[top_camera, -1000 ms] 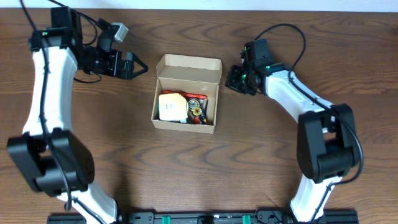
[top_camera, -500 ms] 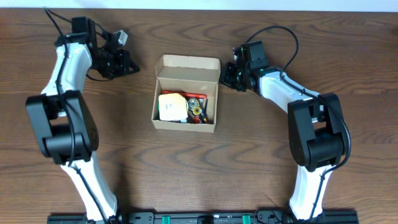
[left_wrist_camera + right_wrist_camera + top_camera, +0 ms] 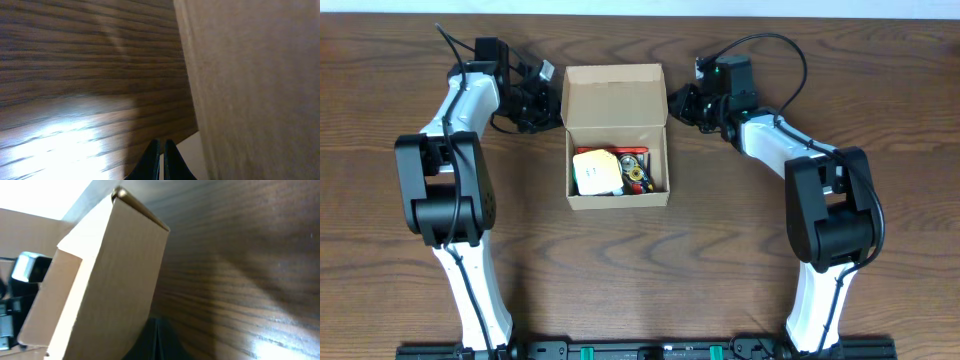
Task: Pack container
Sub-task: 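Fold the lid forward over the box with both grippers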
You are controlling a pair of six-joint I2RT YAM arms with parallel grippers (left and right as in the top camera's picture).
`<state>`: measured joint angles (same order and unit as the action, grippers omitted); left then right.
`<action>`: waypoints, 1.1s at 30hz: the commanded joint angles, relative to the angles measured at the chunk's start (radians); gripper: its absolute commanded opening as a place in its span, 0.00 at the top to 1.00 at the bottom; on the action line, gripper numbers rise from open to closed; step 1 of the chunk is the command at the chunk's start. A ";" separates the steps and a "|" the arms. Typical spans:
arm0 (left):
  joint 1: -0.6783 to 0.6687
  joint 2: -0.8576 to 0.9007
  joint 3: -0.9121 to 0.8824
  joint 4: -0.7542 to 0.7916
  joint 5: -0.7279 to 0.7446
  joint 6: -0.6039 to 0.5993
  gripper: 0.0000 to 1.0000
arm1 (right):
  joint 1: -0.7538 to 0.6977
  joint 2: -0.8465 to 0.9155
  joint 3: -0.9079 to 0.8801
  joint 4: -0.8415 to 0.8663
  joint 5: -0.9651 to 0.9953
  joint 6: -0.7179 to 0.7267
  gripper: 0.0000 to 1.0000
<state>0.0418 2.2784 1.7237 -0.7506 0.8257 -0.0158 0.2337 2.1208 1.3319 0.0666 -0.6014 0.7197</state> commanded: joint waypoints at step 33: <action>-0.007 -0.341 0.015 -0.144 0.098 0.259 0.94 | 0.002 -0.145 0.167 -0.424 -0.198 -0.435 0.98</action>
<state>0.0425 1.9652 1.7283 -0.8474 0.9955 0.1341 0.2111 2.0598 1.4612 -0.2977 -0.8841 0.4564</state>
